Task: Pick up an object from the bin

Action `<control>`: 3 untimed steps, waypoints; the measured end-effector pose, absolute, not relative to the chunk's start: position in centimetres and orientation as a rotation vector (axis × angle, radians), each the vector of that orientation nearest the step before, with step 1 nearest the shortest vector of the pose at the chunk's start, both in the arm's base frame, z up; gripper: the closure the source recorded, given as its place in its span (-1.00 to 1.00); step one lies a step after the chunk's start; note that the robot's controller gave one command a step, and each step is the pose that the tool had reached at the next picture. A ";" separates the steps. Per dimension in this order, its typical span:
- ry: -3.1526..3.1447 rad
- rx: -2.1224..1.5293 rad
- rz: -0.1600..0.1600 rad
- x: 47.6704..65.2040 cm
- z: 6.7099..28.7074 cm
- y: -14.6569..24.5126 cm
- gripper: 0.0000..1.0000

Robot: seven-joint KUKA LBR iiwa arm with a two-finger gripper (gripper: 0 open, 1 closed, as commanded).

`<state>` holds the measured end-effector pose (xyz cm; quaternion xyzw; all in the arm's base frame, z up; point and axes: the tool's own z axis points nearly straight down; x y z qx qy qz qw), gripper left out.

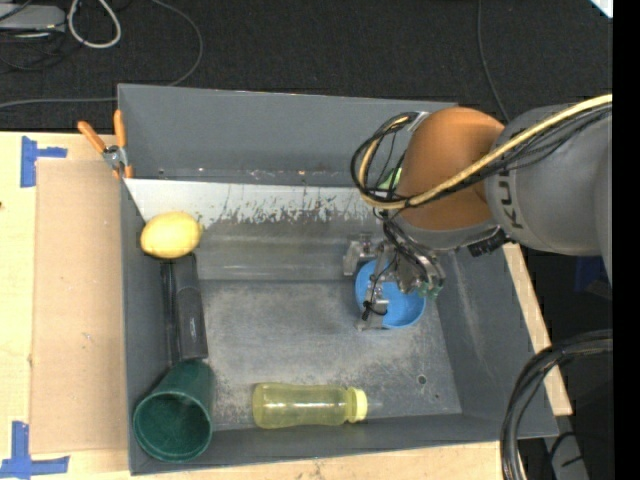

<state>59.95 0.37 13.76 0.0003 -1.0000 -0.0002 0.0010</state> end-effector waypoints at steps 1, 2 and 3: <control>-3.140 0.001 -0.001 60.0 13.8 0.4 -1.00; -3.136 -0.066 0.000 60.0 12.5 -3.9 -1.00; -3.142 0.006 -0.005 60.3 11.6 -4.9 -1.00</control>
Offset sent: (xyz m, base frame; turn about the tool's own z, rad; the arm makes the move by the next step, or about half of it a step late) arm 0.0005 -0.0422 -0.0112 0.0386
